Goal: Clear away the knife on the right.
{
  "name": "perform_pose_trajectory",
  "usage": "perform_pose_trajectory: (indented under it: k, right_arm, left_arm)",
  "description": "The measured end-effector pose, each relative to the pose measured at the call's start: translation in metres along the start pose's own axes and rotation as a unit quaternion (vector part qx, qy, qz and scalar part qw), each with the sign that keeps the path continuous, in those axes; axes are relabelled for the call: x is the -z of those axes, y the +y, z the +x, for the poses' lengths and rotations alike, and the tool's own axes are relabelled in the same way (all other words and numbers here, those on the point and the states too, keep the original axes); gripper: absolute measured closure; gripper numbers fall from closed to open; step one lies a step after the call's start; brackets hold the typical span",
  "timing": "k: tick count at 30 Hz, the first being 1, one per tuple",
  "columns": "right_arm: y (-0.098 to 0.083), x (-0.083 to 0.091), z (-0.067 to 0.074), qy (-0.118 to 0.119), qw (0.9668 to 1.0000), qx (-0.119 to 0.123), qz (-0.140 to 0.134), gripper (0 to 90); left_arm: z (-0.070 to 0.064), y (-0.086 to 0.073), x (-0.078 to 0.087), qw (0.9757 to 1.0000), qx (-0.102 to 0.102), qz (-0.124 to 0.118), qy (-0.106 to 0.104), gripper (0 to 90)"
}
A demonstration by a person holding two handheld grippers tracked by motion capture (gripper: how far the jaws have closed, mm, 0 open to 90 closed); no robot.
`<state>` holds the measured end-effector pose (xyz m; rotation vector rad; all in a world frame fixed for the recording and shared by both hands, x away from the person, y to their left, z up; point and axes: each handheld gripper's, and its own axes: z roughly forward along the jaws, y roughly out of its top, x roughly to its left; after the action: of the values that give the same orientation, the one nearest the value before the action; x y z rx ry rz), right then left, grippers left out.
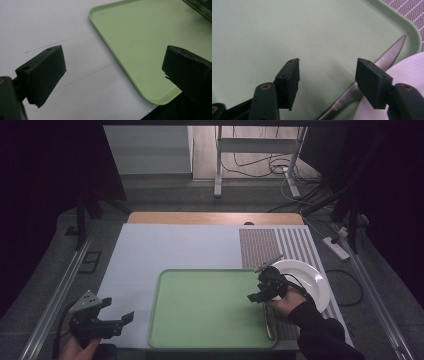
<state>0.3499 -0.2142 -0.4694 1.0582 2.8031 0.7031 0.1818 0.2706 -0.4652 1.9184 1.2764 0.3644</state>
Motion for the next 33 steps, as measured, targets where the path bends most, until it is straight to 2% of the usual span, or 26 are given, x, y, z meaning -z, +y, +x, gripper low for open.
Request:
perform_pose_trajectory:
  k: [7, 17, 33]
  right_arm:
    - [-0.003, 0.006, -0.002, 0.001, 1.0000, -0.004, -0.002, 25.3]
    - [-0.011, 0.018, -0.005, 0.008, 0.9996, -0.010, -0.025, 15.7]
    - [-0.026, 0.026, -0.008, -0.018, 0.9987, 0.000, -0.048, 3.8]
  left_arm:
    - [0.000, 0.000, 0.000, 1.0000, 0.000, 0.000, 0.000, 4.8]
    - [0.000, 0.000, 0.000, 1.0000, 0.000, 0.000, 0.000, 4.8]
    - [0.000, 0.000, 0.000, 1.0000, 0.000, 0.000, 0.000, 4.8]
